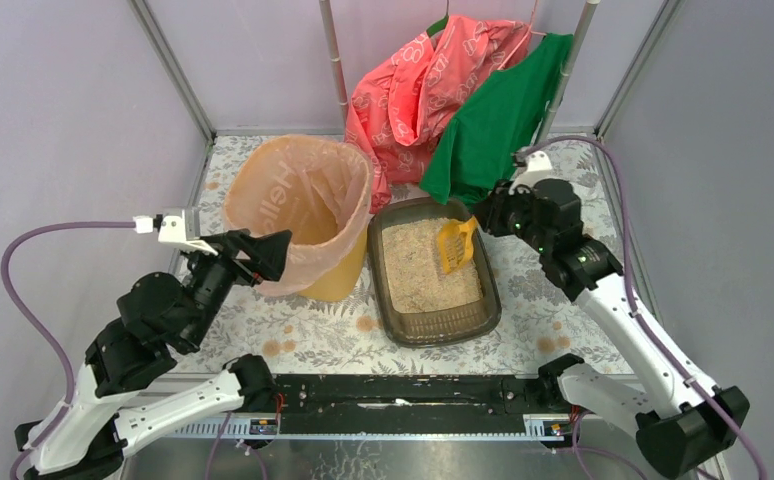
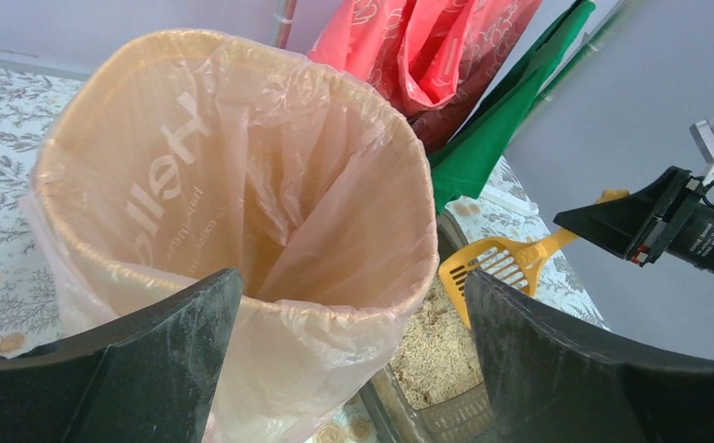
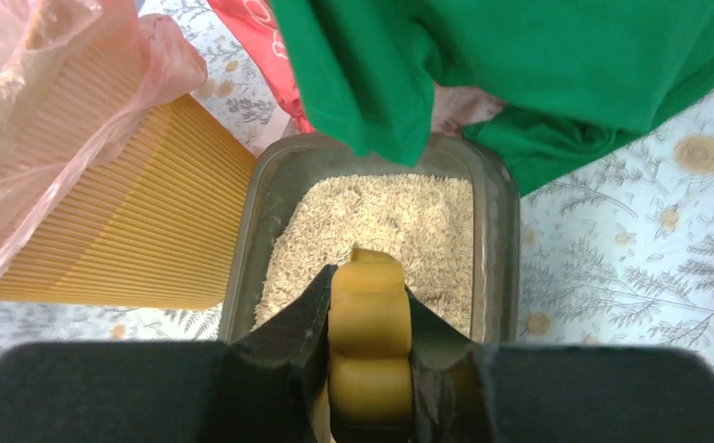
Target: Clean the litter box
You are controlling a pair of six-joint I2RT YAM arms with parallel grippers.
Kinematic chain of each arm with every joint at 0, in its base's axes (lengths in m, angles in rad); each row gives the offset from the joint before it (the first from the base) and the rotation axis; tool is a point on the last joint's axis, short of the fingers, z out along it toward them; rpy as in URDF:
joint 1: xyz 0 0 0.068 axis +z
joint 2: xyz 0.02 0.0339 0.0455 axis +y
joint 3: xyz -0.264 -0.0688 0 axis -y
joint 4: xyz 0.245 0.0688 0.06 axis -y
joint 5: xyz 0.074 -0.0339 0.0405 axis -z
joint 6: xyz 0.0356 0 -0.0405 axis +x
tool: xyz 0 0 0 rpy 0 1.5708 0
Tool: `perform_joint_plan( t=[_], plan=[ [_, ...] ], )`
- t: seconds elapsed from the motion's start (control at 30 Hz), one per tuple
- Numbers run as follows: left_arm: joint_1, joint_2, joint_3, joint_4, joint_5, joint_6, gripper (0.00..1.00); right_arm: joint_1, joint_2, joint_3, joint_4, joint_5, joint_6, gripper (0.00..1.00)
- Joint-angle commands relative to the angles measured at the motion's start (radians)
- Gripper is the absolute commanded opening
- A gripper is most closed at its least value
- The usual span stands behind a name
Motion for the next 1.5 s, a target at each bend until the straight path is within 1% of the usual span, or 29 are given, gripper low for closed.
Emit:
perform_joint_plan(
  t=[0.0,0.13,0.37,0.5,0.67,0.73,0.8,0.87,1.07,1.2,1.4,1.47],
  plan=[
    [-0.007,0.029,-0.001,0.106,0.040,0.037,0.99,0.171,0.067,0.090,-0.063,0.320,-0.132,0.00],
    [-0.006,0.040,-0.043,0.147,0.057,0.032,0.99,0.276,0.171,0.140,-0.074,0.486,-0.186,0.00],
    [-0.006,0.041,-0.107,0.178,0.090,-0.015,0.99,0.318,0.296,0.187,-0.049,0.648,-0.250,0.00],
    [-0.007,0.028,-0.117,0.172,0.081,-0.017,0.99,0.338,0.331,0.195,-0.063,0.681,-0.278,0.00],
    [-0.007,0.014,-0.116,0.166,0.068,-0.014,0.99,0.341,0.334,0.119,-0.054,0.598,-0.213,0.00],
    [-0.006,0.011,-0.113,0.164,0.066,-0.014,0.99,0.340,0.307,0.075,-0.033,0.546,-0.157,0.00],
    [-0.007,0.008,-0.111,0.154,0.066,-0.016,0.99,0.340,0.264,0.013,0.022,0.451,-0.101,0.00],
    [-0.007,0.004,-0.113,0.148,0.066,-0.019,0.99,0.339,0.234,-0.012,0.044,0.391,-0.051,0.00],
    [-0.006,-0.005,-0.111,0.144,0.077,-0.025,0.99,0.339,0.177,-0.060,0.089,0.280,0.055,0.00],
    [-0.007,-0.013,-0.114,0.143,0.078,-0.033,0.99,0.339,0.151,-0.081,0.128,0.251,0.106,0.00],
    [-0.007,-0.010,-0.120,0.143,0.076,-0.031,0.99,0.328,0.152,-0.061,0.119,0.263,0.104,0.00],
    [-0.007,-0.010,-0.121,0.143,0.071,-0.030,0.99,0.306,0.141,-0.048,0.107,0.274,0.095,0.00]
  ],
)
